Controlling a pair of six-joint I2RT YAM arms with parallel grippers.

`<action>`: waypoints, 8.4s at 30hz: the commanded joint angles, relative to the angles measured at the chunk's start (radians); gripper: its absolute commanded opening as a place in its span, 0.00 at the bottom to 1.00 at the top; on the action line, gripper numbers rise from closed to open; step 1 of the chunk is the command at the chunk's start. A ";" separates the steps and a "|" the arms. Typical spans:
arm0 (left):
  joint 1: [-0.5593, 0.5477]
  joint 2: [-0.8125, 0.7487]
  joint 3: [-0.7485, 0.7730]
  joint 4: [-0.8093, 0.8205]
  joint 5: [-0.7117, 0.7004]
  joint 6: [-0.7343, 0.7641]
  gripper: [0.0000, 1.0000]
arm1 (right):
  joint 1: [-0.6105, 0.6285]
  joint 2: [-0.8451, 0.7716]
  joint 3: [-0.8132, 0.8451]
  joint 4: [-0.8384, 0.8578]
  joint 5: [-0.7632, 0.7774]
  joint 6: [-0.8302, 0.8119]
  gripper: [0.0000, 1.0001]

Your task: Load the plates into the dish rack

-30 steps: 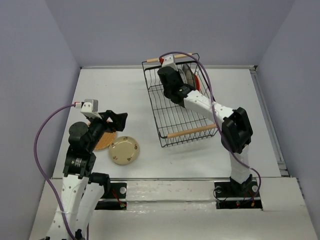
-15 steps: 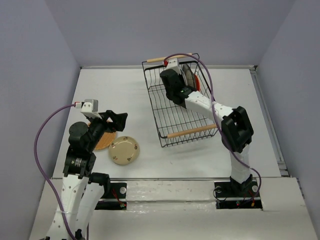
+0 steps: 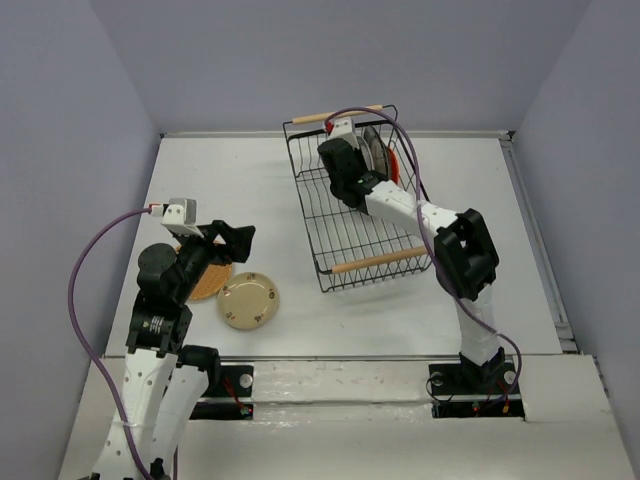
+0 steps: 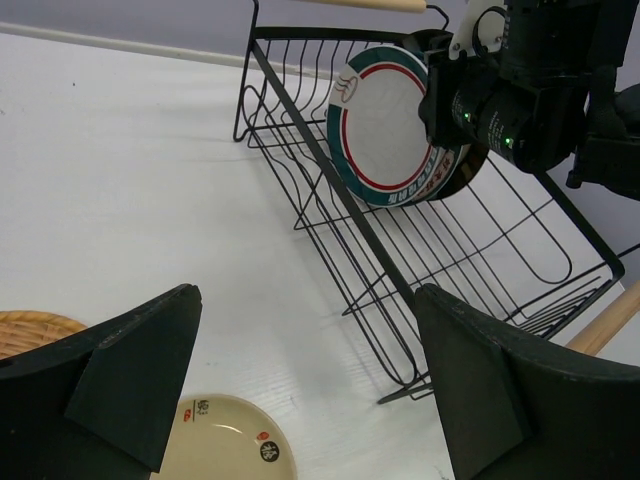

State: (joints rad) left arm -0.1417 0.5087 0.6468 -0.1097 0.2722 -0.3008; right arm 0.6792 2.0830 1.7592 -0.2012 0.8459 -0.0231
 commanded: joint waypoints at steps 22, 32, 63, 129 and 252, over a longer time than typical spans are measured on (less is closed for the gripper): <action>0.056 -0.130 0.028 -0.045 -0.422 -0.043 0.99 | 0.164 -0.428 -0.147 -0.018 -1.037 0.256 0.17; 0.068 -0.242 0.162 -0.185 -0.809 -0.156 0.99 | 0.298 -0.118 0.098 -0.027 -1.042 0.385 0.41; 0.005 -0.289 0.116 -0.136 -0.674 -0.116 0.99 | 0.336 0.589 0.602 -0.008 -1.025 0.678 0.46; -0.018 -0.236 0.065 -0.074 -0.433 -0.046 0.99 | 0.025 -0.063 -0.053 0.218 -0.179 -0.054 0.07; 0.063 0.502 -0.039 -0.398 -0.289 -0.449 0.86 | 0.059 -0.913 -0.758 0.238 -0.732 0.341 0.78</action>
State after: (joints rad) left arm -0.0788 0.9665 0.6468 -0.4469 -0.0074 -0.7086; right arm 0.7372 1.1912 0.9981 -0.0170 0.0978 0.3180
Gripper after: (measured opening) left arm 0.893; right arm 0.775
